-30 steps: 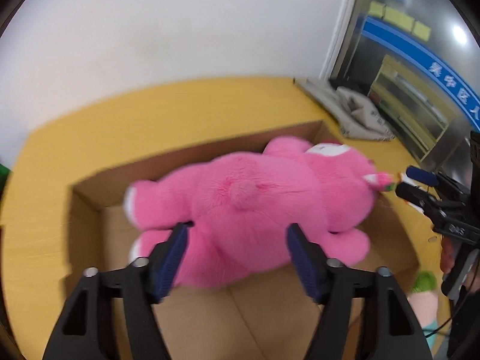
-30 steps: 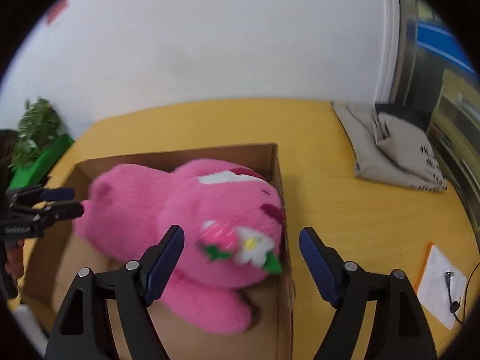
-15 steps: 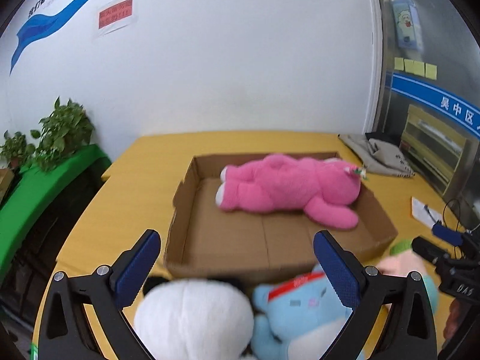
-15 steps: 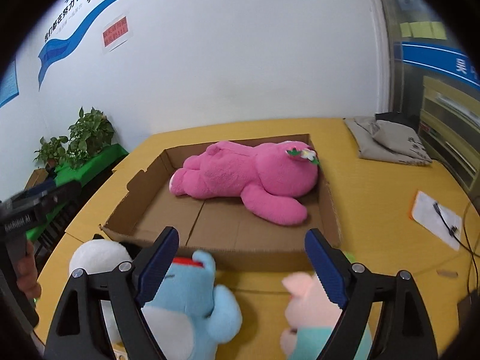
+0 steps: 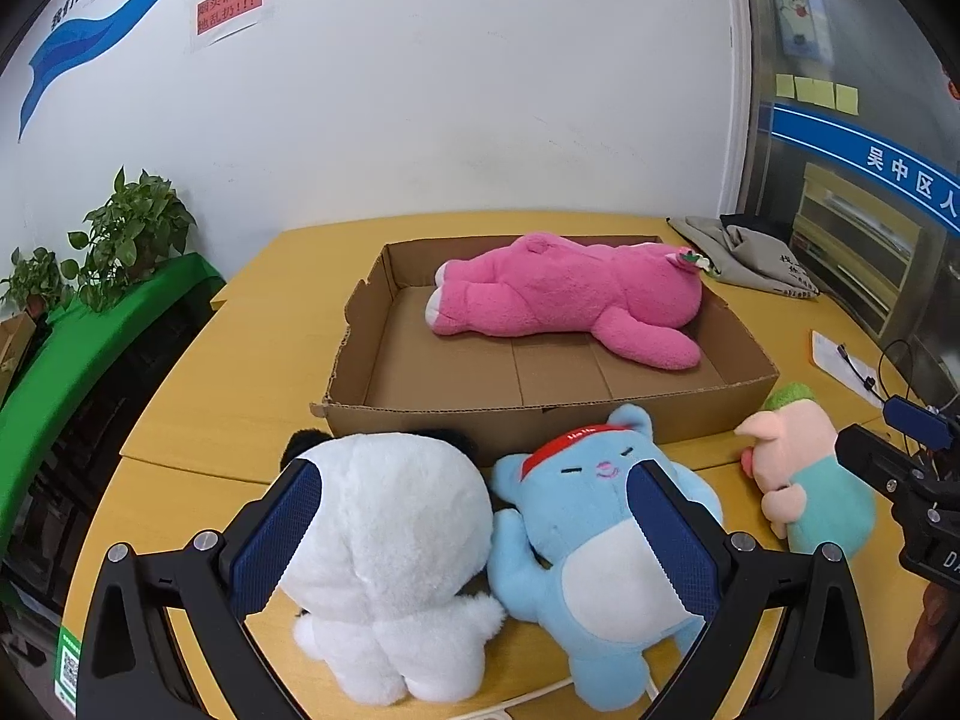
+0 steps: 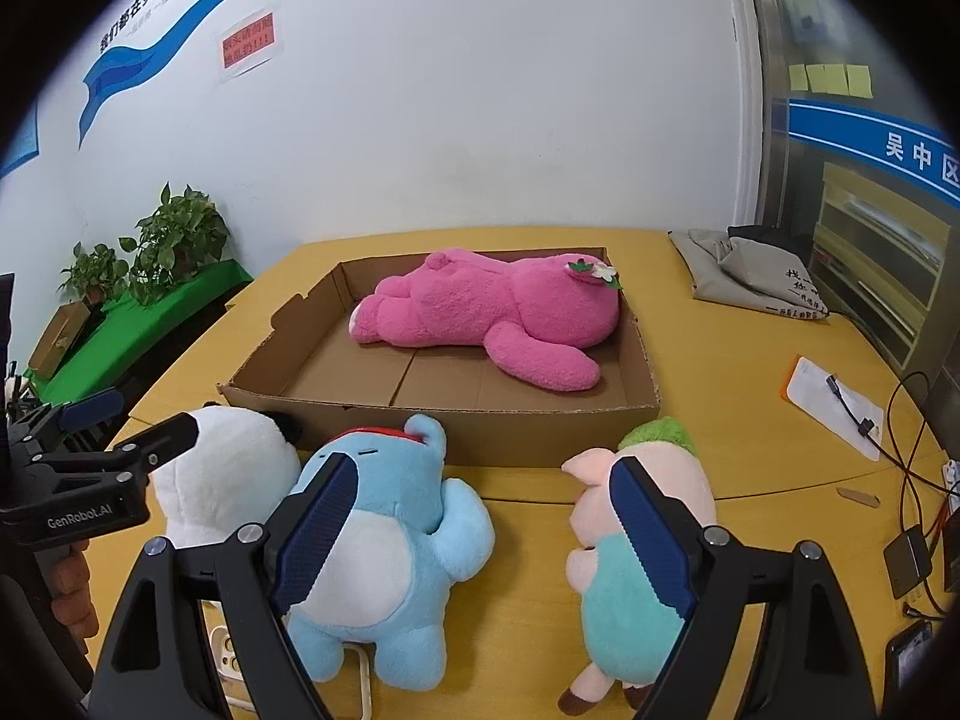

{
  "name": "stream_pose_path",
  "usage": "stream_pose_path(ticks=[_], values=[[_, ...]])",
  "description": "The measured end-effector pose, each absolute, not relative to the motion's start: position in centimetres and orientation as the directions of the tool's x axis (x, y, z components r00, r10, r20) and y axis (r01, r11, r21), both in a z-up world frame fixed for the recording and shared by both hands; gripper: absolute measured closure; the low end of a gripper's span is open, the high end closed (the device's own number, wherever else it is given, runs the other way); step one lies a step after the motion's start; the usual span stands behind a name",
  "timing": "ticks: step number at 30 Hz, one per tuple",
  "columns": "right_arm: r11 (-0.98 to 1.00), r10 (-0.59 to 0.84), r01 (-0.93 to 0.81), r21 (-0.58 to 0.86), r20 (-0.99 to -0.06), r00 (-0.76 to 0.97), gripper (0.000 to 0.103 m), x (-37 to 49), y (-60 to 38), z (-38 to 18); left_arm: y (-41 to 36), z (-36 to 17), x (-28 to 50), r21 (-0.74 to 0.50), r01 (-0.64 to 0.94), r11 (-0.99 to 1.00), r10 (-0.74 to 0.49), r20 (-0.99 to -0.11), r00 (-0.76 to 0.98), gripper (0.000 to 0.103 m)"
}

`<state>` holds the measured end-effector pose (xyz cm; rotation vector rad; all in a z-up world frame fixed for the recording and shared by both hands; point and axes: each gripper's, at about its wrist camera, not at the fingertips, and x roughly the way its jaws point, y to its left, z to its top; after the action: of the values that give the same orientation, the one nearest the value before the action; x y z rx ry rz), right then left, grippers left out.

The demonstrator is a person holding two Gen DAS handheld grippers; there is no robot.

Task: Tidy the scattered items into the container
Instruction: 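Move both tools back toward the white panda plush on the table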

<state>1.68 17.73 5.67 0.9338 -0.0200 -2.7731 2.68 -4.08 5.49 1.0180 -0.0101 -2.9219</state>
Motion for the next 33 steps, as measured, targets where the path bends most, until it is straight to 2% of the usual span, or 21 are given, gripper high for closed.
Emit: stream_pose_path(ticks=[33], values=[[-0.985, -0.164, 0.162, 0.063, -0.646, -0.745, 0.017, 0.3, 18.2, 3.0, -3.4, 1.8, 0.8, -0.07, -0.038, -0.997, 0.077, -0.703, -0.707, 0.0]])
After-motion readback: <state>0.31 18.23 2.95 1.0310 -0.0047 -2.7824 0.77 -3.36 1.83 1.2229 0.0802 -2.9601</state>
